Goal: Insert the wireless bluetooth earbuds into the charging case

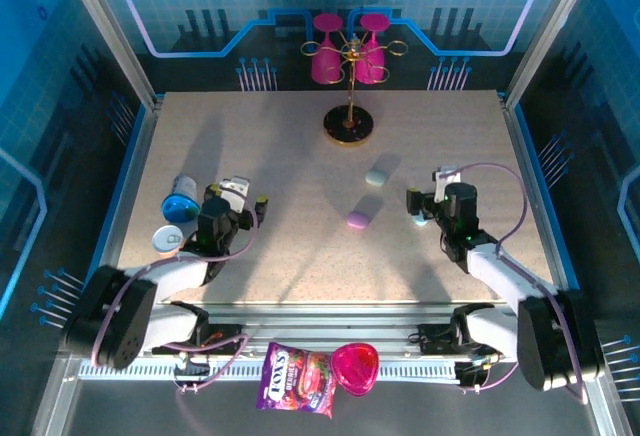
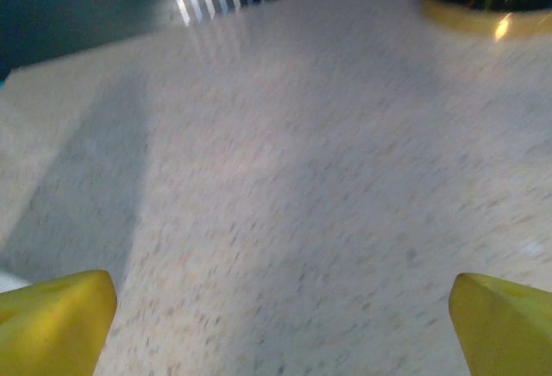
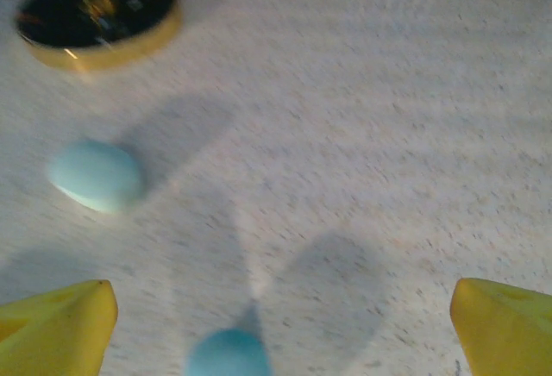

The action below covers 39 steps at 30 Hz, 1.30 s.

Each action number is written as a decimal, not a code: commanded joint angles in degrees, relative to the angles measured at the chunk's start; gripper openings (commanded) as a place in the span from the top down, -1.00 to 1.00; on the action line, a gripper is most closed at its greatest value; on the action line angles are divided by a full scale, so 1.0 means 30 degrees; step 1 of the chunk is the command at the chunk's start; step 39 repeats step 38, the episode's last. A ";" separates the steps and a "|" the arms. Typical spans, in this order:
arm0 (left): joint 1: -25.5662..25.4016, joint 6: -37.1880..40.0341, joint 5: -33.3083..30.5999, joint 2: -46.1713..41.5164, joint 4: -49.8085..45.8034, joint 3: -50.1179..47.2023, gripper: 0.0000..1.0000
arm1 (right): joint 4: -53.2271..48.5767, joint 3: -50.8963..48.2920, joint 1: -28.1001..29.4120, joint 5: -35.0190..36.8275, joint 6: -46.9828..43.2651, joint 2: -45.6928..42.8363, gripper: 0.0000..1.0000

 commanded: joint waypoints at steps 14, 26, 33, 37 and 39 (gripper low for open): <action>0.4854 -0.3361 0.5352 0.5447 0.4055 0.2382 -0.99 | 1.1366 0.0077 -0.1927 -0.3749 -0.1627 0.7507 -0.99; 0.4740 -0.3382 0.4500 0.5434 0.3725 0.2533 -0.99 | 1.1031 0.0138 -0.2058 -0.3065 -0.1234 0.7400 -1.00; 0.4739 -0.3417 0.4535 0.5468 0.3614 0.2587 -0.99 | 1.1037 0.0138 -0.2073 -0.3039 -0.1237 0.7371 -0.99; 0.4739 -0.3410 0.4508 0.5465 0.3712 0.2513 -0.99 | 1.1331 -0.0046 -0.2049 -0.2935 -0.1215 0.7382 -0.99; 0.4739 -0.3419 0.4515 0.5480 0.3725 0.2517 -0.99 | 1.1597 -0.0173 -0.2075 -0.2900 -0.1217 0.7357 -0.99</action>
